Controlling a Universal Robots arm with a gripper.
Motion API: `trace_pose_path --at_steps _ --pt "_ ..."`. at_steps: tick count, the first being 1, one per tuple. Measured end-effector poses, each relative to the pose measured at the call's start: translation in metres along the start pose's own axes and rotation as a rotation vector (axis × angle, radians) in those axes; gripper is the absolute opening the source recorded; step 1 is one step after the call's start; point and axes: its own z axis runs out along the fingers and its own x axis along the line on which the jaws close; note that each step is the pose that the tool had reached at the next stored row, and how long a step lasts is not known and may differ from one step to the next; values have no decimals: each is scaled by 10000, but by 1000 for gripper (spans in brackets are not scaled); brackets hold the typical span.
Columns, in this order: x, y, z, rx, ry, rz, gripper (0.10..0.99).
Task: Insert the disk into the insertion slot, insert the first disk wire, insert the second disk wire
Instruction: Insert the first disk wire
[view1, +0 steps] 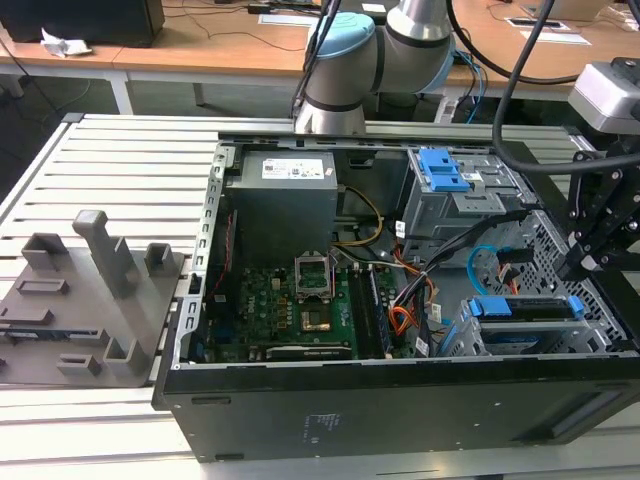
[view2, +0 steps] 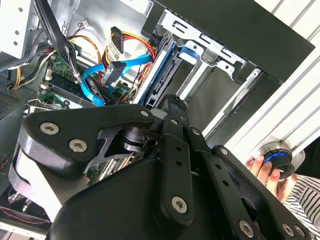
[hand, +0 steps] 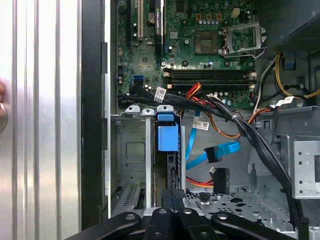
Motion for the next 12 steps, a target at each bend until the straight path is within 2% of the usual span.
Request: trace_pose_path --at_steps 7,9,10,12 --pt "0 0 -9 1 3 0 114" --pt "0 0 -10 1 4 0 235" --pt "0 0 -11 0 3 0 235" --pt "0 0 -12 0 3 0 361"
